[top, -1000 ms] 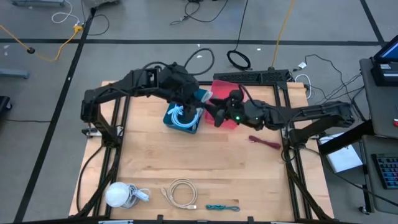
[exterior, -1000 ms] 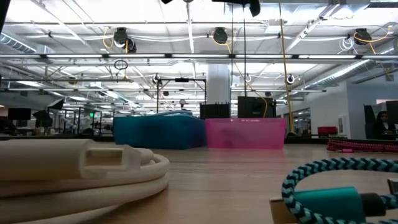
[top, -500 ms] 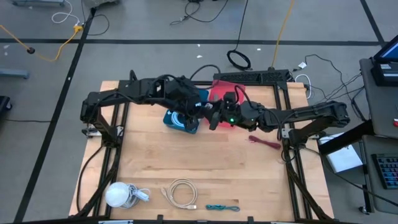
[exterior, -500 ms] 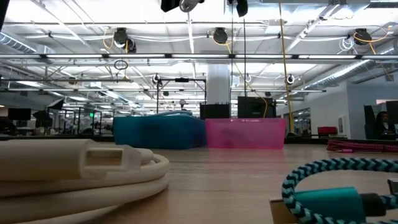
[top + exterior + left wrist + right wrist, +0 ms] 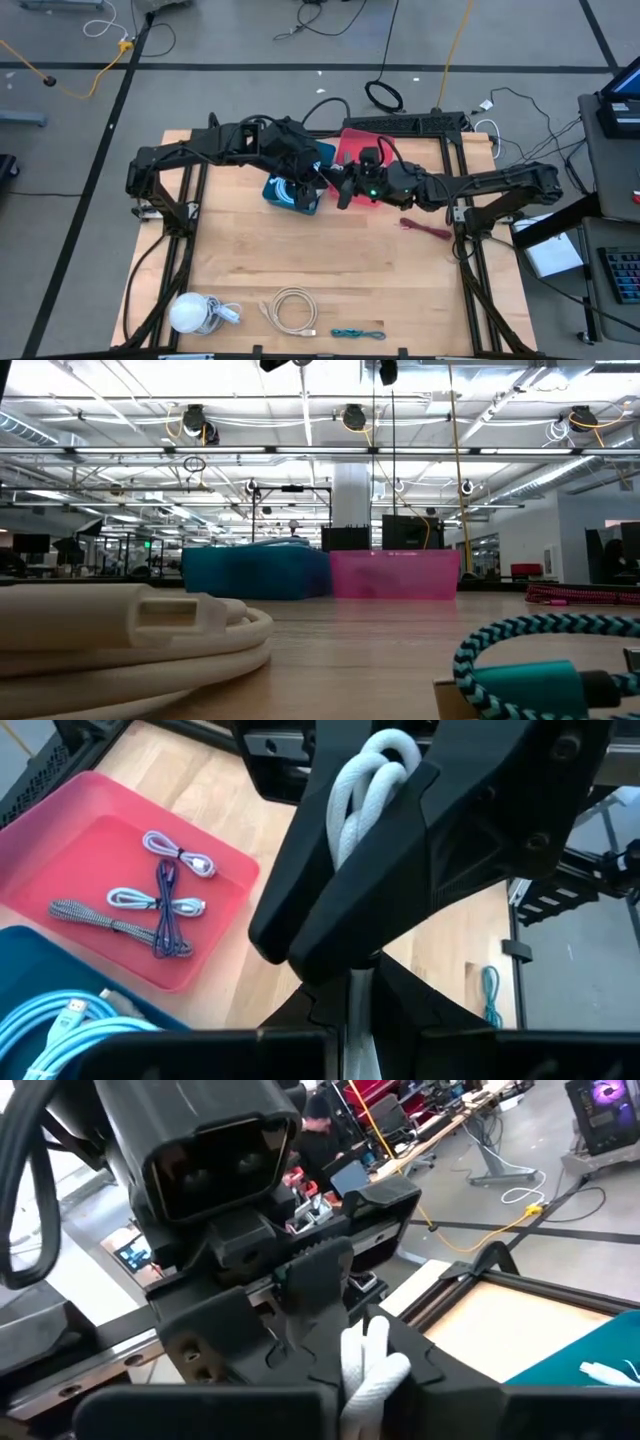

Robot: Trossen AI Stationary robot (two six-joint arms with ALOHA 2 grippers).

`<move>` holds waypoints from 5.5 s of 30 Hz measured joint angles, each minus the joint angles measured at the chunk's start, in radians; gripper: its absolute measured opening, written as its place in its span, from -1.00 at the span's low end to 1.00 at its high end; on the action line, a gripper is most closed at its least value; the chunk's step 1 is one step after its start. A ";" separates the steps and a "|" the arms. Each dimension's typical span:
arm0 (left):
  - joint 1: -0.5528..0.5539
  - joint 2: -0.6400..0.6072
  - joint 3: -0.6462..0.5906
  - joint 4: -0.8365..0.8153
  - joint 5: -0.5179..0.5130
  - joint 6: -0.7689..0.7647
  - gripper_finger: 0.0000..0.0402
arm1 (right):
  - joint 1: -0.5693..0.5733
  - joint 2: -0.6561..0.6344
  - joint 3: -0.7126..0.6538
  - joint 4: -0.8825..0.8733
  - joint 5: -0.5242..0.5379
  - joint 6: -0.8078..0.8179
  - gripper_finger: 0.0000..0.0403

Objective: Pick & Place USB Port
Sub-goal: Put the small white charger cable into the pink bin, then put the small black and pink charger cable into the pink bin

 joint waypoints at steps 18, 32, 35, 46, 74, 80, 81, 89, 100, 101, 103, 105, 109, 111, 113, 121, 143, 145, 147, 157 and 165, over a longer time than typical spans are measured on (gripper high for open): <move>0.049 -0.003 0.003 -0.047 0.075 0.004 -0.56 | -0.015 0.000 -0.002 0.048 -0.055 0.020 -0.94; 0.097 -0.122 0.001 -0.569 -0.128 0.038 0.32 | -0.069 -0.062 0.000 0.099 -0.074 0.293 -0.95; 0.080 -0.156 0.001 -0.583 -0.190 0.000 0.27 | -0.104 -0.087 0.007 -0.163 0.026 0.255 -0.95; 0.005 -0.191 0.001 -0.592 -0.278 -0.089 0.03 | -0.328 -0.008 0.004 -0.477 -0.010 -0.325 -0.95; -0.151 -0.192 0.001 -0.636 -0.364 -0.246 0.01 | -0.265 0.295 0.004 -1.006 -0.076 -1.419 -0.95; -0.173 -0.192 0.001 -0.636 -0.382 -0.257 0.01 | -0.236 0.296 0.002 -1.149 -0.068 -1.434 -0.95; -0.177 -0.192 0.001 -0.636 -0.388 -0.257 0.01 | -0.236 0.295 -0.001 -1.150 -0.055 -1.429 -0.95; -0.184 -0.192 0.001 -0.636 -0.402 -0.264 0.01 | -0.235 0.296 -0.023 -1.151 0.037 -1.286 -0.61; -0.183 -0.192 0.001 -0.636 -0.403 -0.262 0.01 | -0.230 0.295 -0.023 -1.130 0.213 -1.153 -0.02; -0.183 -0.192 0.001 -0.636 -0.403 -0.261 0.01 | -0.227 0.295 -0.021 -1.116 0.251 -1.140 0.00; -0.183 -0.192 0.001 -0.636 -0.412 -0.260 0.01 | -0.222 0.295 -0.008 -1.076 0.349 -1.110 0.05; -0.183 -0.192 0.001 -0.636 -0.422 -0.259 0.01 | -0.218 0.295 0.020 -1.026 0.460 -1.043 0.07; -0.183 -0.192 0.001 -0.636 -0.429 -0.255 0.01 | -0.219 0.295 0.151 -1.000 0.548 -0.863 0.07; -0.183 -0.192 0.001 -0.636 -0.429 -0.256 0.01 | -0.219 0.295 0.243 -1.006 0.520 -0.736 0.07; -0.183 -0.192 0.001 -0.636 -0.429 -0.256 0.01 | -0.221 0.295 0.346 -1.006 0.451 -0.592 0.07; -0.194 -0.192 0.001 -0.636 -0.429 -0.271 0.01 | -0.217 0.292 0.627 -0.806 -0.102 -0.158 0.07; -0.679 -0.389 -0.964 0.639 -0.262 -0.856 0.01 | 0.250 0.143 0.639 -0.596 -0.466 -0.083 0.07; -0.724 -0.331 -0.941 0.687 -0.298 -0.885 0.01 | 0.313 0.139 0.639 -0.594 -0.466 -0.094 0.07; -0.756 -0.265 -0.898 0.710 -0.325 -0.915 0.01 | 0.393 0.133 0.639 -0.615 -0.452 -0.106 0.07; -0.812 -0.013 -0.618 0.720 -0.446 -0.944 0.01 | 0.809 0.132 0.621 -1.453 0.159 0.191 0.01; -0.834 0.035 -0.528 0.720 -0.558 -0.929 0.01 | 0.858 0.048 0.187 -1.727 0.064 0.488 -0.08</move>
